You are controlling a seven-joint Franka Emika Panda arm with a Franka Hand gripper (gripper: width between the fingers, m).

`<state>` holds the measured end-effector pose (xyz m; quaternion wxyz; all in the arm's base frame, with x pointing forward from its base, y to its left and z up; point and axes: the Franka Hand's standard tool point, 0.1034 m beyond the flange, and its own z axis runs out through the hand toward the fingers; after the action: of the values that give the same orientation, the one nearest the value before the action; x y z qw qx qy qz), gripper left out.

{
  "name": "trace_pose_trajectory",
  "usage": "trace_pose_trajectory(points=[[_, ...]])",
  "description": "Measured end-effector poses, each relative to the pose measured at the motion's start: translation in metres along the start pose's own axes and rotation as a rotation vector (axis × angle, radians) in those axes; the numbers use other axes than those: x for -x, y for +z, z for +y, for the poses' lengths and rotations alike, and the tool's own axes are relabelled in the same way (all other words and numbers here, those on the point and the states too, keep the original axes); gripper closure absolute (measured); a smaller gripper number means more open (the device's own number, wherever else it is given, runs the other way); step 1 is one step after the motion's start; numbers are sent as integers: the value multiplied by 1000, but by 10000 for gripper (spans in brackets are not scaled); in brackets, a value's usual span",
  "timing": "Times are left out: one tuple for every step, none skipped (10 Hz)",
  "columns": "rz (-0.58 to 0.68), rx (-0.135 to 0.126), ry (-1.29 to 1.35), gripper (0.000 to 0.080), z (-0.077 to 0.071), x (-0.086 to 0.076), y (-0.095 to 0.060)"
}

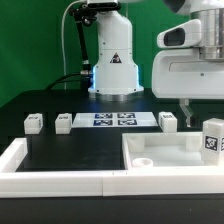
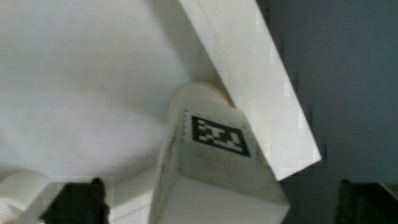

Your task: Assemble square table

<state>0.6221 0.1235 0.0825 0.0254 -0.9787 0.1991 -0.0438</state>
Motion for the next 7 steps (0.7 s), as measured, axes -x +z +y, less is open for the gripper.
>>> trace_pose_trajectory(points=[[-1, 1, -117, 153, 0, 0, 0], [-1, 0, -212, 151, 0, -1, -1], [0, 0, -278, 151, 0, -2, -1], [0, 1, -350, 151, 0, -2, -1], [0, 1, -456, 151, 0, -2, -1], [2, 1, -549, 151, 2, -3, -1], [2, 4, -638, 151, 4, -5, -1]])
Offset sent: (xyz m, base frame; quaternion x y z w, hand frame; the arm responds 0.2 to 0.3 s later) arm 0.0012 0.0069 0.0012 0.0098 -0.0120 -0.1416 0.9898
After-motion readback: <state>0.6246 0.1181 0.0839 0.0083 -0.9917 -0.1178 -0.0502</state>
